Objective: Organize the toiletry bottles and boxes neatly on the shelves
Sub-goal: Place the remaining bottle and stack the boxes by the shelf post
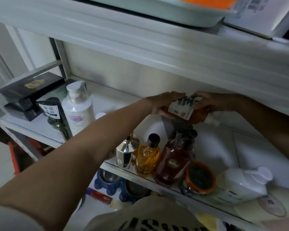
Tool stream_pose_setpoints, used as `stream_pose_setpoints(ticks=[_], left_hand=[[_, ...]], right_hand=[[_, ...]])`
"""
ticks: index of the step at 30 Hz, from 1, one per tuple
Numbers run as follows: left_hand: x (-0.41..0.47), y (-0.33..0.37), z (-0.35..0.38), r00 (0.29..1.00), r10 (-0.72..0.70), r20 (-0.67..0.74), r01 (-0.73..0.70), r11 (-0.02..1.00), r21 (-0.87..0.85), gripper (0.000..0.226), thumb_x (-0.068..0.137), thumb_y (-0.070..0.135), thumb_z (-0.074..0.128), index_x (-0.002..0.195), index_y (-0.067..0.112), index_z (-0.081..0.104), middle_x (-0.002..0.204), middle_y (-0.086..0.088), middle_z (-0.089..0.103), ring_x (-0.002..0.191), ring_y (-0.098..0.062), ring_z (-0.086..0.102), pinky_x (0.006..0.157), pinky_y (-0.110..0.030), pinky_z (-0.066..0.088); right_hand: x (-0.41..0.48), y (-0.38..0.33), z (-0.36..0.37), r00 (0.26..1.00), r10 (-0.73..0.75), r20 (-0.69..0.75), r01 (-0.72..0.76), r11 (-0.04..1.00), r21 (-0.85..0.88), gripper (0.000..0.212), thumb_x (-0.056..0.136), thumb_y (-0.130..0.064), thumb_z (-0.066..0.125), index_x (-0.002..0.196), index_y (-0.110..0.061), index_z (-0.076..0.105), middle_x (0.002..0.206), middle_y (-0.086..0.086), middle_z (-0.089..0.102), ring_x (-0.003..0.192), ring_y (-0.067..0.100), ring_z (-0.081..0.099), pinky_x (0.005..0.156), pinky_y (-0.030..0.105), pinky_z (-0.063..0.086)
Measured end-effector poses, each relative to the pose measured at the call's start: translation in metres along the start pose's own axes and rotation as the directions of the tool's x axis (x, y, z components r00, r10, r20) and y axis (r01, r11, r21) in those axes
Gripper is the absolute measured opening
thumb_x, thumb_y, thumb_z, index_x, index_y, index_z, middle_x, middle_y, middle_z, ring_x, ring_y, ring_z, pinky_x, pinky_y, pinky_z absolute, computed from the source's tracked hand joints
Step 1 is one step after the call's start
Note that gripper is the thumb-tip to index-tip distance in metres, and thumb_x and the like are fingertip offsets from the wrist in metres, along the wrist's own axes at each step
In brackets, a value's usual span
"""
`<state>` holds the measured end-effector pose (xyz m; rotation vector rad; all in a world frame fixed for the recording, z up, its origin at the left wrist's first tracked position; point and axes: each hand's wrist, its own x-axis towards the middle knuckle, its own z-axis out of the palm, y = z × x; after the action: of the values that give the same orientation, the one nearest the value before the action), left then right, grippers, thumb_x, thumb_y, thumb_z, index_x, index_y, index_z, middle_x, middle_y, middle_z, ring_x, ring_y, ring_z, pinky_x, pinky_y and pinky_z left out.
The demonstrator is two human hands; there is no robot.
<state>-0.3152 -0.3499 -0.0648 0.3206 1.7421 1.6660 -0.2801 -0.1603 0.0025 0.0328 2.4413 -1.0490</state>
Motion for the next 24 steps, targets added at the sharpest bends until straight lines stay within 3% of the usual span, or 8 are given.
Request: stream_pose_setpoints(ticks=[5, 8, 10, 12, 14, 17, 21, 24], left_hand=[[-0.001, 0.0, -0.012, 0.974, -0.035, -0.225, 0.001, 0.989, -0.151, 0.035, 0.087, 0.046, 0.061, 0.103, 0.016, 0.057, 0.125, -0.018, 0.058, 0.106, -0.032, 0.063, 0.077, -0.05, 0.058], [-0.001, 0.0, -0.016, 0.929, -0.083, -0.361, 0.018, 0.983, -0.18, 0.026, 0.089, 0.041, 0.06, 0.094, 0.017, 0.053, 0.125, -0.017, 0.052, 0.105, -0.034, 0.061, 0.07, -0.05, 0.059], [-0.001, -0.001, -0.019, 0.895, -0.099, -0.435, -0.004, 0.973, -0.23, 0.026, 0.09, 0.04, 0.058, 0.094, 0.014, 0.052, 0.122, -0.017, 0.052, 0.096, -0.033, 0.063, 0.064, -0.048, 0.059], [-0.001, -0.005, -0.023, 0.861, -0.115, -0.495, -0.03, 0.961, -0.276, 0.029, 0.09, 0.038, 0.057, 0.098, 0.011, 0.053, 0.119, -0.017, 0.053, 0.091, -0.032, 0.063, 0.065, -0.051, 0.058], [-0.002, -0.008, -0.028, 0.843, -0.13, -0.522, -0.05, 0.947, -0.316, 0.026, 0.088, 0.038, 0.058, 0.089, 0.012, 0.053, 0.121, -0.018, 0.052, 0.098, -0.035, 0.062, 0.069, -0.056, 0.057], [-0.008, -0.01, -0.034, 0.84, -0.161, -0.518, -0.087, 0.902, -0.422, 0.023, 0.088, 0.037, 0.057, 0.081, 0.016, 0.051, 0.121, -0.019, 0.053, 0.1, -0.036, 0.062, 0.071, -0.056, 0.056], [-0.021, -0.003, -0.033, 0.855, -0.169, -0.491, -0.114, 0.862, -0.494, 0.031, 0.084, 0.042, 0.058, 0.096, 0.014, 0.058, 0.124, -0.016, 0.053, 0.1, -0.034, 0.061, 0.054, -0.043, 0.056], [-0.03, 0.001, -0.031, 0.86, -0.122, -0.495, -0.148, 0.869, -0.471, 0.049, 0.079, 0.035, 0.068, 0.12, 0.016, 0.048, 0.121, -0.019, 0.049, 0.103, -0.04, 0.059, 0.049, -0.039, 0.054]], right_hand=[[0.009, -0.013, 0.014, 0.999, -0.029, -0.029, 0.026, 0.996, -0.082, 0.043, 0.086, -0.024, 0.062, 0.127, -0.019, 0.048, 0.129, 0.011, 0.055, 0.106, 0.022, 0.056, 0.08, 0.029, 0.05], [0.01, -0.026, 0.025, 0.985, -0.13, -0.116, 0.102, 0.97, -0.219, 0.04, 0.087, -0.021, 0.063, 0.12, 0.001, 0.055, 0.126, 0.026, 0.055, 0.114, 0.037, 0.054, 0.091, 0.04, 0.046], [0.016, -0.031, 0.03, 0.965, -0.174, -0.198, 0.133, 0.97, -0.205, 0.041, 0.087, -0.015, 0.064, 0.119, 0.01, 0.055, 0.124, 0.03, 0.055, 0.114, 0.04, 0.053, 0.089, 0.035, 0.044], [0.022, -0.036, 0.032, 0.948, -0.149, -0.282, 0.104, 0.98, -0.168, 0.033, 0.087, -0.015, 0.065, 0.116, 0.0, 0.059, 0.117, 0.018, 0.06, 0.104, 0.027, 0.057, 0.083, 0.028, 0.044], [0.025, -0.041, 0.035, 0.949, -0.055, -0.311, 0.02, 0.993, -0.113, 0.021, 0.089, -0.016, 0.062, 0.105, -0.003, 0.061, 0.096, 0.012, 0.062, 0.089, 0.022, 0.056, 0.072, 0.027, 0.047], [0.027, -0.047, 0.041, 0.961, 0.148, -0.233, -0.139, 0.989, 0.055, 0.037, 0.09, -0.032, 0.06, 0.105, 0.002, 0.062, 0.086, 0.013, 0.063, 0.072, 0.02, 0.06, 0.067, 0.025, 0.05], [0.025, -0.052, 0.054, 0.962, 0.274, 0.011, -0.267, 0.926, 0.265, 0.066, 0.085, -0.061, 0.047, 0.113, -0.001, 0.054, 0.109, 0.019, 0.06, 0.095, 0.026, 0.06, 0.081, 0.032, 0.05], [0.028, -0.061, 0.059, 0.976, 0.212, 0.045, -0.202, 0.812, 0.547, 0.059, 0.086, -0.057, 0.048, 0.11, -0.003, 0.056, 0.112, 0.019, 0.059, 0.102, 0.028, 0.058, 0.085, 0.039, 0.053]])
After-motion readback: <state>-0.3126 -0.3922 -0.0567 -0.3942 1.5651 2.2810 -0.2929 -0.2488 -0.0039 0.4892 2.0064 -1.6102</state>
